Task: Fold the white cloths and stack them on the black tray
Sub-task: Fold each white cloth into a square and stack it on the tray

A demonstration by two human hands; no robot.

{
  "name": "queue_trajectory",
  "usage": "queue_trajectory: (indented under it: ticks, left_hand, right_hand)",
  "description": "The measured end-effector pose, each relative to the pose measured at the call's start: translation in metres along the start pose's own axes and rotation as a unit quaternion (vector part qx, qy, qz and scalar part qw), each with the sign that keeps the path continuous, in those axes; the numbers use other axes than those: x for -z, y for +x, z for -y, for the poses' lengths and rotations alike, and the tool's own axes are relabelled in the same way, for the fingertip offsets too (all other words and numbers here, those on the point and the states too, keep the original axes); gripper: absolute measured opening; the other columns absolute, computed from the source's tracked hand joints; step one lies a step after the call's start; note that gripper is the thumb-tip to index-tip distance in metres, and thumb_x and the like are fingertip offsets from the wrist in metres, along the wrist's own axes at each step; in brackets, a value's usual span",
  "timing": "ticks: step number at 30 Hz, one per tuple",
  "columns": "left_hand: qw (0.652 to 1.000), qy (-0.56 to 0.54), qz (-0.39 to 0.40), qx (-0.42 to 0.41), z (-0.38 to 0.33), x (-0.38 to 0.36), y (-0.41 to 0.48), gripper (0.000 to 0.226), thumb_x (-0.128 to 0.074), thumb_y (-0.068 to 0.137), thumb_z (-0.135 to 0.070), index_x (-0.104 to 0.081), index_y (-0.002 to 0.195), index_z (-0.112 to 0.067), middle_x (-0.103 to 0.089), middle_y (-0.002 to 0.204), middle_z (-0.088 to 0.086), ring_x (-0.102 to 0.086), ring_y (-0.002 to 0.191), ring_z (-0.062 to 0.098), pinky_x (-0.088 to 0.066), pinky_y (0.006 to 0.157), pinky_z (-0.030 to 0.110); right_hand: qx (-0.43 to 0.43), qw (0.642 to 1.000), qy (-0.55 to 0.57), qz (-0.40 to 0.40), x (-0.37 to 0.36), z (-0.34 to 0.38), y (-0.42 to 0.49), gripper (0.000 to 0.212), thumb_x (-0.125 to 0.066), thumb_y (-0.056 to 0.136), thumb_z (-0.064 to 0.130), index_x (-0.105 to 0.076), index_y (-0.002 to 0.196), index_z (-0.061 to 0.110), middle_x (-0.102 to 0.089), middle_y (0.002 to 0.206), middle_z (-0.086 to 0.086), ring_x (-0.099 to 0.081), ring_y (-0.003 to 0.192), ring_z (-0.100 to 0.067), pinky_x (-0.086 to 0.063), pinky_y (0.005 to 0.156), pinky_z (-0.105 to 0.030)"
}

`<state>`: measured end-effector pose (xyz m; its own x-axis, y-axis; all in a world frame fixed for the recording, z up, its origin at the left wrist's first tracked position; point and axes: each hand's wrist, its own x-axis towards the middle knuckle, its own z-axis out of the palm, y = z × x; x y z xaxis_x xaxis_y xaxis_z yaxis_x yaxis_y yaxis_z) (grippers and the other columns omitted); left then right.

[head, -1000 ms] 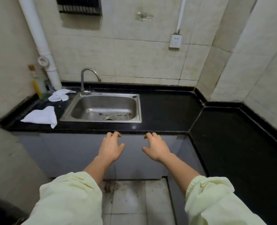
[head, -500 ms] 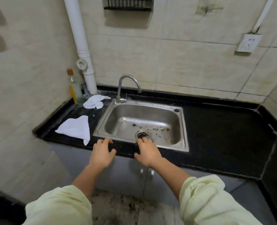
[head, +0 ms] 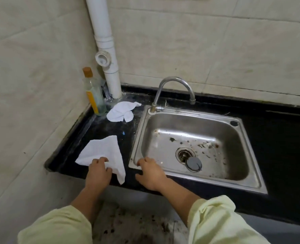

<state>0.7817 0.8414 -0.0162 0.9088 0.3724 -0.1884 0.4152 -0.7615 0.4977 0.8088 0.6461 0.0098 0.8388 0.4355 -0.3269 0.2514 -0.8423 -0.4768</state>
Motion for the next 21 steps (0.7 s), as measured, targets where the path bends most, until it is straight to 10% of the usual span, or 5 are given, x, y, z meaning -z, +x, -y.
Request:
queue_trajectory:
  ticks: [21]
  left_hand:
    - [0.974,0.114,0.040,-0.189,0.026,-0.004,0.073,0.017,-0.050,0.066,-0.041,-0.050,0.071,-0.025,-0.052,0.080,-0.008,-0.046,0.093,0.017,-0.030,0.086,0.039]
  right_hand:
    - [-0.045,0.970,0.239,-0.027,-0.018,0.023,0.083,0.007,-0.056,0.086,0.013,-0.061,0.080,0.013,-0.061,0.079,-0.005,-0.061,0.078,-0.022,-0.052,0.072,-0.038]
